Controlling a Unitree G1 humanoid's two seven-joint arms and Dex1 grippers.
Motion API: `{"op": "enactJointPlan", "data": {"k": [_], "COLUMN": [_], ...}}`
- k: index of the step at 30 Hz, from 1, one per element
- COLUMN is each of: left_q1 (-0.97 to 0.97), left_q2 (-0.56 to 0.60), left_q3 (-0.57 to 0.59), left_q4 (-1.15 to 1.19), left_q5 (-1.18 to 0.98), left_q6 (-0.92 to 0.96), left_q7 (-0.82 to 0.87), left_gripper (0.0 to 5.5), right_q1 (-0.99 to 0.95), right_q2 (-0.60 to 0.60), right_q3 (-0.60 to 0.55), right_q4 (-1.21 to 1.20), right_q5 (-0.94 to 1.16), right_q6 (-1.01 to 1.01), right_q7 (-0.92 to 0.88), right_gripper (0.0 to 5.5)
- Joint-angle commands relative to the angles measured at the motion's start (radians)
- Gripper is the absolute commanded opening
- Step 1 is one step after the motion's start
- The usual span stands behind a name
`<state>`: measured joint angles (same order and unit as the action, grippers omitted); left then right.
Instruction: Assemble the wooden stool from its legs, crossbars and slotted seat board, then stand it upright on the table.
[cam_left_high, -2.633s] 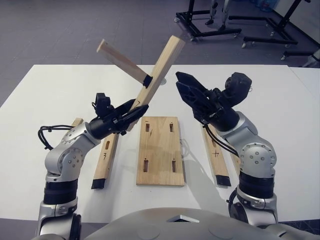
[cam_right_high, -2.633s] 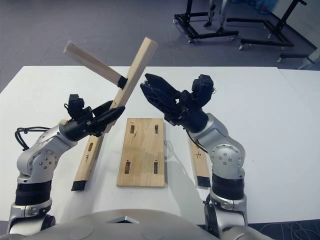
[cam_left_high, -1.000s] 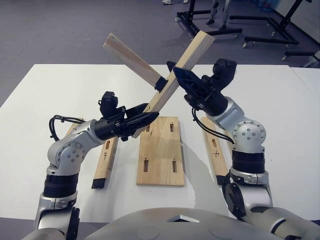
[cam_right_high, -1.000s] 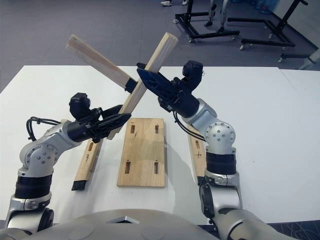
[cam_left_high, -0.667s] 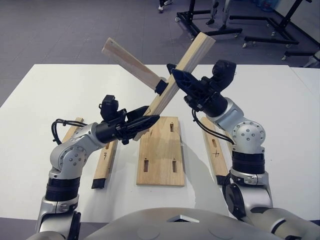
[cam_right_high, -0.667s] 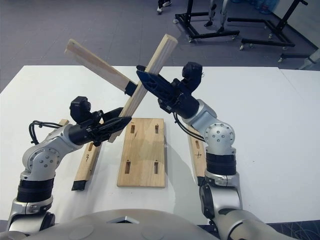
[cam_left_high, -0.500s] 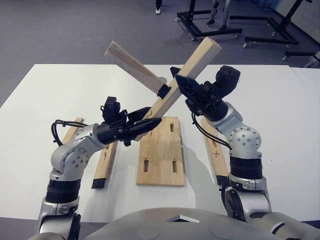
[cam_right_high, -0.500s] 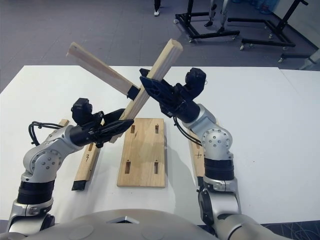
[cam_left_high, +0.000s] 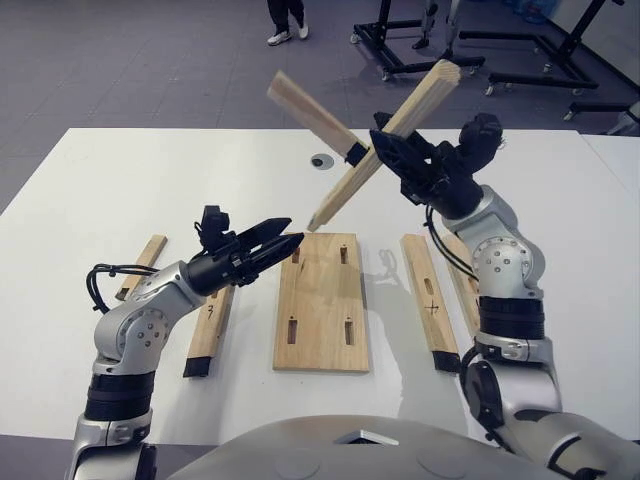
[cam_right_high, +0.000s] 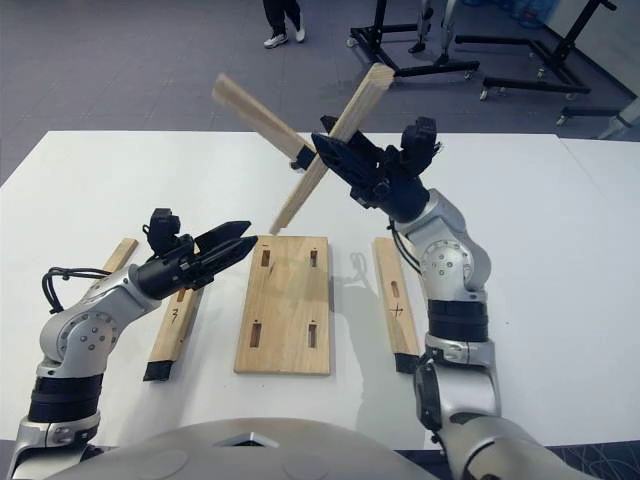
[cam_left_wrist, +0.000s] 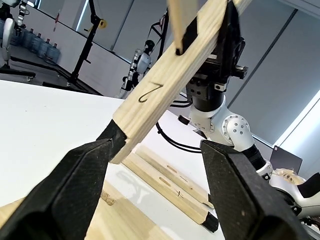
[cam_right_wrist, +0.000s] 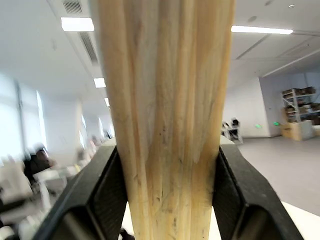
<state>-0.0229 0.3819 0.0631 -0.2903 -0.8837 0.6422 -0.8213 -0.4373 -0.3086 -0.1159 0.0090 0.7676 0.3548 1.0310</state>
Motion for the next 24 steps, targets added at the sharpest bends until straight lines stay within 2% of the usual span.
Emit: {"op": "enactJointPlan", "data": {"k": [1,6,9,14,24], "left_q1": [0.025,0.034,0.032,0.028,0.022], "left_q2": [0.008,0.013,0.017,0.020,0.013], "left_q3": [-0.002,-0.012,-0.012,-0.024,0.031], "left_q4": [0.001,-0.011,-0.013,-0.019,-0.019], "left_q5": [0.028,0.047,0.052,0.060,-0.043], "left_q6": [-0.008,-0.008,-0.009,-0.023,-0.004], "left_q7": [0.009,0.003,-0.001,-0.029,-0.047], "left_gripper": [3.20,3.20,3.20,3.20,3.20], "right_q1": [-0.001,0.012,-0.003,-0.057,-0.042], "right_q2": [-0.089,-0.107,-0.085,-0.059,-0.034], "right_q3": [0.033,0.045,0.070,0.089,0.131], "right_q4": [0.051,0.081,0.150,0.277,0.380], "right_q5": [-0.085,-0.103,-0.165,-0.242,-0.282], "right_q6": [-0.061,-0.129,-0.258,-0.406,-0.506], "right_q7": [0.121,0.258,0.325,0.354,0.415], "right_gripper": [2.05,2.05,2.05,2.05,2.05]}}
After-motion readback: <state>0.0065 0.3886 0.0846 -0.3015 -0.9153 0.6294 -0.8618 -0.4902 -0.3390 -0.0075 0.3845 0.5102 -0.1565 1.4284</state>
